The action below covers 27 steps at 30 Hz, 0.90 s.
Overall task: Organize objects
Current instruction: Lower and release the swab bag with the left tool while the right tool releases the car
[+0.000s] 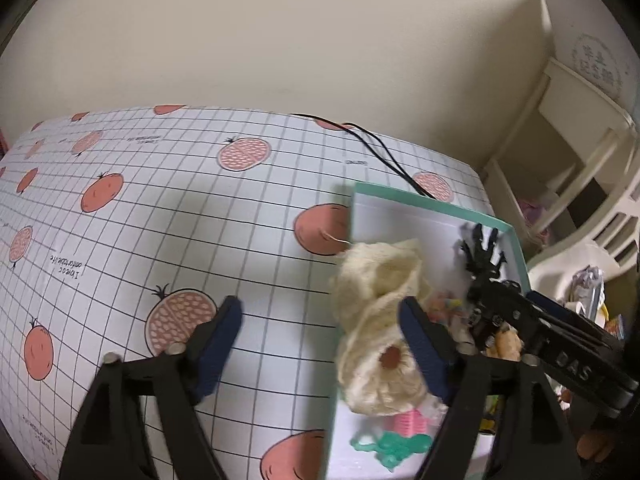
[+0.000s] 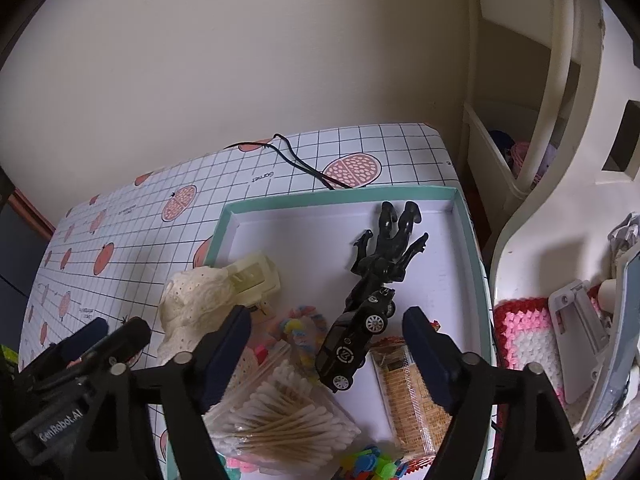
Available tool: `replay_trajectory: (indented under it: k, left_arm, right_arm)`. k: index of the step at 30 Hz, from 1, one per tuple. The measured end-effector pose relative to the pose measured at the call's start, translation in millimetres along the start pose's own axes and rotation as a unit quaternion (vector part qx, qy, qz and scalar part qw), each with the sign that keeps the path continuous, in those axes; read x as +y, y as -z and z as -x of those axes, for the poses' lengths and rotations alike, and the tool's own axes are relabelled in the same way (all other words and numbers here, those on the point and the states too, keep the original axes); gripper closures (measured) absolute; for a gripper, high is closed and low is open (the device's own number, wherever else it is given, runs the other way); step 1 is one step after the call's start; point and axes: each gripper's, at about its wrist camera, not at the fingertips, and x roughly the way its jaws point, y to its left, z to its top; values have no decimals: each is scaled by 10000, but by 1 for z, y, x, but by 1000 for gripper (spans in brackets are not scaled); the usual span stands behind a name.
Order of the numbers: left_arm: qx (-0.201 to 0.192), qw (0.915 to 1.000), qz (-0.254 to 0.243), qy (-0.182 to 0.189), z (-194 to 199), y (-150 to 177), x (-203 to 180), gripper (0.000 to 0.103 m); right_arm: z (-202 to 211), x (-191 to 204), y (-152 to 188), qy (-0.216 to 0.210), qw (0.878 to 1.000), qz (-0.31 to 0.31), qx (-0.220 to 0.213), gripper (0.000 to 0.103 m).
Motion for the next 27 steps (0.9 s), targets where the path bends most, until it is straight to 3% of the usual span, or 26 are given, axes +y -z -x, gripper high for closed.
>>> replay_trajectory:
  k: [8, 18, 27]
  left_arm:
    - [-227, 9990, 269, -268, 0, -2, 18, 4]
    - [-348, 9971, 391, -547, -1, -3, 29, 0]
    - [-259, 9974, 505, -438, 0, -2, 36, 0]
  right_arm:
    - [1, 4, 0, -17, 9999, 51, -111, 0]
    - [-1, 10, 0, -15, 9998, 165, -121, 0]
    - [0, 13, 2, 47, 9998, 175, -127, 0]
